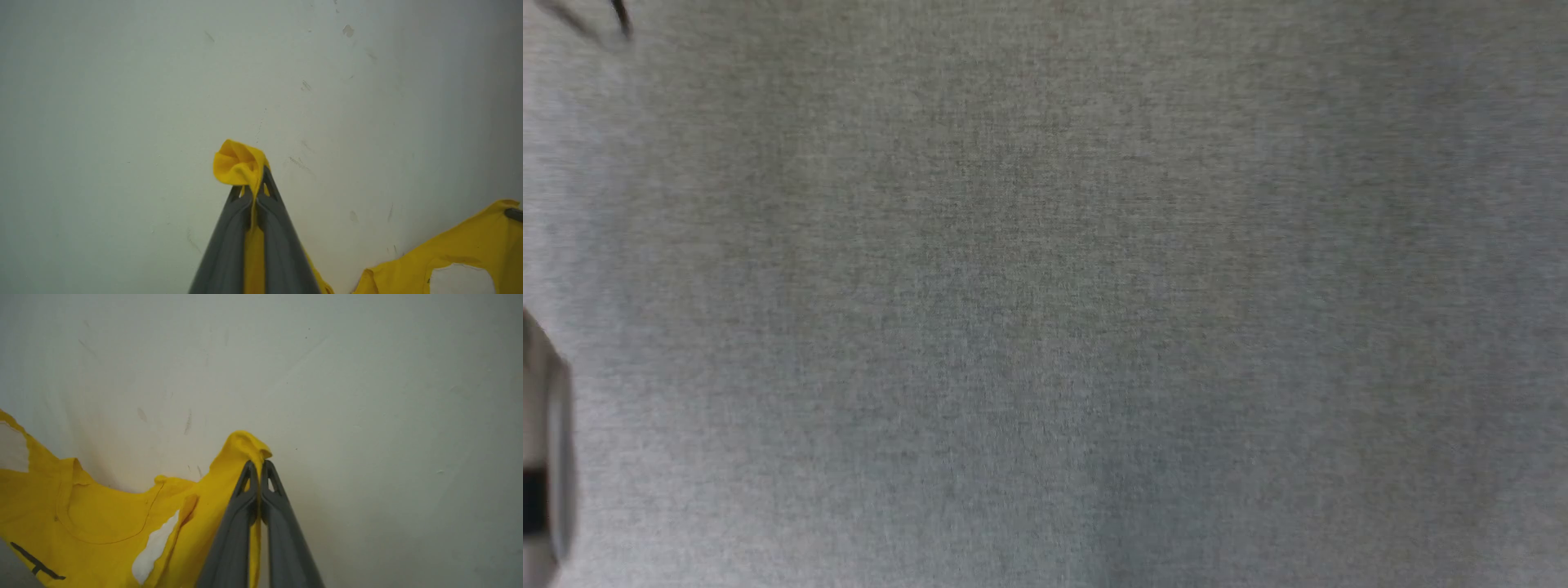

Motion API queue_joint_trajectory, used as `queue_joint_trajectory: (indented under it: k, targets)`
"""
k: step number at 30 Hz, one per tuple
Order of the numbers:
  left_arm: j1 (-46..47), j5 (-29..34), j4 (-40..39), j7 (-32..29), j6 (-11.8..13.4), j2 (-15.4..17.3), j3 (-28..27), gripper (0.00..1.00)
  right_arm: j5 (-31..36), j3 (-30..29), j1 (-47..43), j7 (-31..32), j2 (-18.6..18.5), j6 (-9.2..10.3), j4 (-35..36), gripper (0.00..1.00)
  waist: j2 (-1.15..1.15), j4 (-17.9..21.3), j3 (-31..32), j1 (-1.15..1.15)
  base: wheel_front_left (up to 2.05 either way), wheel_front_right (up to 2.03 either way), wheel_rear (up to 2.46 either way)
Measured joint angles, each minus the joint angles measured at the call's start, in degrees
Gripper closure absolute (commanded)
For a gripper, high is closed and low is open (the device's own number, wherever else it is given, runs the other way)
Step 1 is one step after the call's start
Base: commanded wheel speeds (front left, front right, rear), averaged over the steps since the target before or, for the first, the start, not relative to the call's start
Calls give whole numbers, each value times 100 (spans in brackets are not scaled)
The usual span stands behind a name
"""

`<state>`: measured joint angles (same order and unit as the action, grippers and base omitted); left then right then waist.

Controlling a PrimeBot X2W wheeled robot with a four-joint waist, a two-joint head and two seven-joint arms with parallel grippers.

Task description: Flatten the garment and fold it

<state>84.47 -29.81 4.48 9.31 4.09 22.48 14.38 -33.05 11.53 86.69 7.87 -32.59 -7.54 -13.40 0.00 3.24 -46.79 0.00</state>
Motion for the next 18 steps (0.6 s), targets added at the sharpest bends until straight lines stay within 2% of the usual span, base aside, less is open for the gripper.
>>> queue_joint_trajectory:
  k: [1, 4, 8, 13, 15, 18]
  targets:
    - [-559, -88, -536, -70, 137, 56, -67, 100, -224, -91, -576, 22, -91, 0, 489, 100, 0, 6, 137, -1, 0, 0, 0]
    - [-1475, -129, -1339, -183, 338, 147, -65, 100, -463, -394, -1519, 67, -197, 0, 1121, 100, 0, 12, 354, -1, 0, 0, 0]
    - [-2790, -198, -2180, -266, 621, 194, -23, 100, -643, -944, -2918, 118, -125, 0, 1840, 100, 0, 8, 662, -1, 0, 0, 0]
    - [-4342, -118, -2811, -238, 972, 356, -5, 100, -704, -1500, -4604, 176, 330, 1, 2616, 100, 0, -3, 1048, -1, 0, 0, 0]
    - [-4974, -208, -2942, -136, 1141, 307, -74, 100, -736, -1641, -5216, 175, 604, 0, 2843, 100, 0, -3, 1194, -2, 0, 0, 0]
    - [-5929, -433, -2997, -16, 1179, 279, -83, 100, -738, -1746, -6077, 183, 996, 1, 3104, 100, 0, 3, 1402, -2, 0, 0, 0]
